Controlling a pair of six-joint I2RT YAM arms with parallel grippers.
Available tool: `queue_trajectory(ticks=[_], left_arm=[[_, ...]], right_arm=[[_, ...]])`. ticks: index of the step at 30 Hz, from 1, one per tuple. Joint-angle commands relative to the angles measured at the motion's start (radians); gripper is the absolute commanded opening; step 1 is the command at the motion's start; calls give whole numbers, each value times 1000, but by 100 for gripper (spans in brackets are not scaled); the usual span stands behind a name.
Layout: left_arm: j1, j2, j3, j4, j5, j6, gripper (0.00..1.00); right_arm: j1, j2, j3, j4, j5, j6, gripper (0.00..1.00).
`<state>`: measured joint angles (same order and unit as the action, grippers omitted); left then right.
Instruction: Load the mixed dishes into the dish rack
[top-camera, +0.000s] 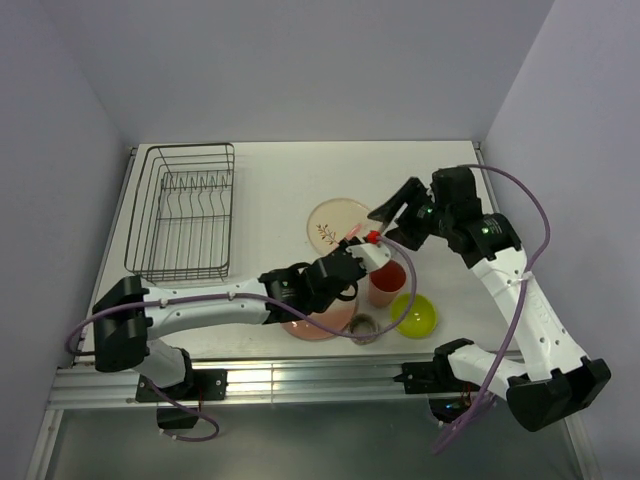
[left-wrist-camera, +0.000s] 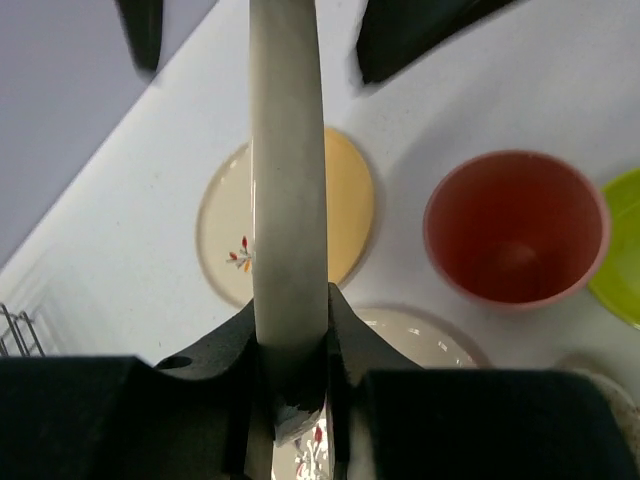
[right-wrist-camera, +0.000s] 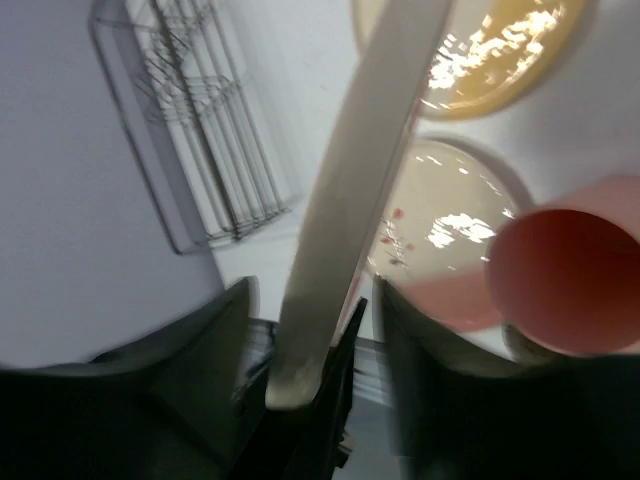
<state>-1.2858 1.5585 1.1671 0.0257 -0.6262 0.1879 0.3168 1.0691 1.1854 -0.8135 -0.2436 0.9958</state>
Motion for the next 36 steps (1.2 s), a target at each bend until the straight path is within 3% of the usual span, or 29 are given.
queue_trajectory(ticks=[1,2,5,15,18,22,27,36], left_arm=[[63,-144,-18,23,-38,-116,0],[66,-156,-20,14,-40,-123,0],[78,-212,-29,-1,-52,-148,0],[177,-437,-1,-158,-136,-246,0],[320,-506,23,-194,-112,-252,0],[553,-512,68,-221,101,-268,0],[799,-459,121,-179,265,-272,0],[1049,-278,183,-98,514,-321,0]], right_arm=[[-15,-52,103,93,-5,-77,79],[-15,-52,108,91,-6,-75,88],[-2,-52,126,77,-14,-72,93],[31,-225,131,16,86,-62,95],[31,-264,117,-4,93,-89,94],[31,-302,54,-3,84,-129,93],[31,-337,-97,56,41,-175,92],[31,-348,-230,140,29,-241,91]])
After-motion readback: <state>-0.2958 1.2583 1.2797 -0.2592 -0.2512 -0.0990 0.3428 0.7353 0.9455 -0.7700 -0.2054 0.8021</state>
